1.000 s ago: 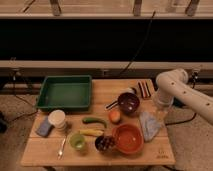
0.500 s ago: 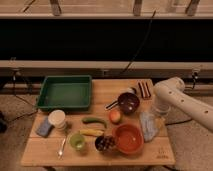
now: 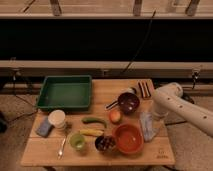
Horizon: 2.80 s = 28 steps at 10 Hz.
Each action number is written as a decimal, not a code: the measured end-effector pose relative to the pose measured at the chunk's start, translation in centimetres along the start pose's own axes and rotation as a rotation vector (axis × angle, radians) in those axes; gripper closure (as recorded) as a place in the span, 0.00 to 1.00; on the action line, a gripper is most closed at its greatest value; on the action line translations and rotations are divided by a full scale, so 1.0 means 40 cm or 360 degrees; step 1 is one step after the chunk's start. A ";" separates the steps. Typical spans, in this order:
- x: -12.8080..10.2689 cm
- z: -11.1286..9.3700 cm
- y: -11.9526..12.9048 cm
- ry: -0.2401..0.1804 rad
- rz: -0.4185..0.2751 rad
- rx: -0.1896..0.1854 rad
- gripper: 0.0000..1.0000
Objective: Place towel in red bowl
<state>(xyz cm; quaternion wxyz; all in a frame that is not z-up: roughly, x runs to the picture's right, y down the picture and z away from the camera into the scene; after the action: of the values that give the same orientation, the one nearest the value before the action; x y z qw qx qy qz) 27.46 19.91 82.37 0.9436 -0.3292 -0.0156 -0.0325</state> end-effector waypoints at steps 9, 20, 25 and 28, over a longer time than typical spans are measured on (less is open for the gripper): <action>-0.003 0.071 -0.001 0.0048 -0.0023 -0.0062 0.55; -0.006 -0.013 -0.022 0.0019 -0.0026 -0.0035 1.00; -0.073 -0.270 -0.019 -0.0069 -0.0158 -0.0010 1.00; -0.173 -0.319 0.047 -0.0125 -0.0298 -0.0014 1.00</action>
<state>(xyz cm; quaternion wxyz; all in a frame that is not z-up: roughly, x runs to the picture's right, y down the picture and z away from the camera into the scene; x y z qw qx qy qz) 20.79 13.81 70.87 0.9336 -0.3315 -0.0831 -0.1078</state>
